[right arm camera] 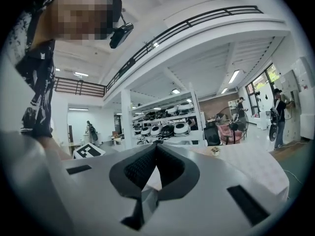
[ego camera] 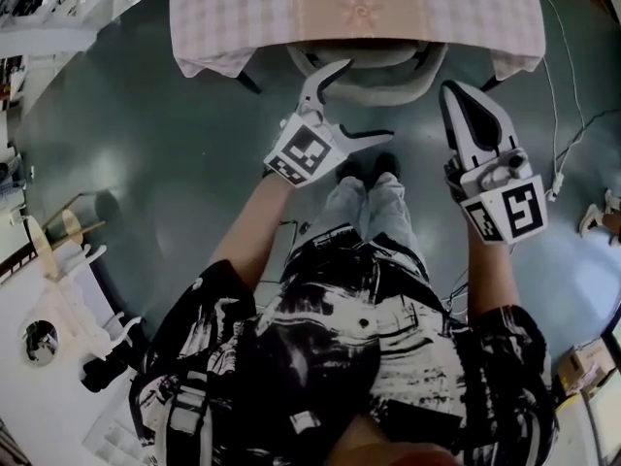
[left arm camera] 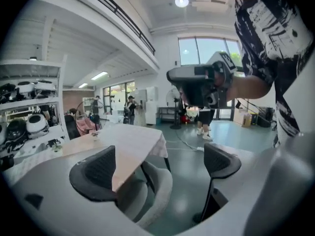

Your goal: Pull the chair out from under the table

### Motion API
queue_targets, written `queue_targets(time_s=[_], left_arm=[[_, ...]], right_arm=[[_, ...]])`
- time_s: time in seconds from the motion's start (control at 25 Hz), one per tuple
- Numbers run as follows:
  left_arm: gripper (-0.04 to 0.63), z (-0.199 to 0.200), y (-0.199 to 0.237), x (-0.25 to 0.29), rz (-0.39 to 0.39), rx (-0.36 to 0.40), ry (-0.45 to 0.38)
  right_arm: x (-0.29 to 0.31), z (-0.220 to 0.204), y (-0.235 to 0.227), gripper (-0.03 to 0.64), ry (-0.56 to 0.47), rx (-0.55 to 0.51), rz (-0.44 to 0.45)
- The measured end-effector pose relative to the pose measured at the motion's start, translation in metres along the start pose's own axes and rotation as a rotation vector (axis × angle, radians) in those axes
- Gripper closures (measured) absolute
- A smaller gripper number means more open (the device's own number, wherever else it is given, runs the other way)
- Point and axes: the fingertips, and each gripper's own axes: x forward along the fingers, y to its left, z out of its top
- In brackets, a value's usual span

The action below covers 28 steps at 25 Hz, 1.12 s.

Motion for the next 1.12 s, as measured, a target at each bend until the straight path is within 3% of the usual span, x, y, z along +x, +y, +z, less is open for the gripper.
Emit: queue_targets(time_s=[0.2, 0.48, 0.64, 0.88, 1.12], left_arm=[[0.037, -0.07, -0.007, 0.046, -0.045, 0.073, 0.229], [0.04, -0.171, -0.026, 0.092, -0.175, 0.306, 0.564], [0.074, -0.214, -0.034, 0.112, -0.222, 0.376, 0.694], [0.206, -0.236, -0.025, 0.126, -0.209, 0.428, 0.782], [0.476, -0.259, -0.015, 0.128, -0.179, 0.6, 0.929]], right_arm=[[0.011, -0.028, -0.015, 0.62, 0.026, 0.044, 0.039], [0.016, -0.059, -0.03, 0.62, 0.062, 0.085, 0.05], [0.012, -0.074, -0.037, 0.618, 0.077, 0.104, 0.045], [0.011, -0.083, -0.039, 0.618, 0.084, 0.12, 0.046], [0.009, -0.089, -0.04, 0.62, 0.089, 0.134, 0.045]])
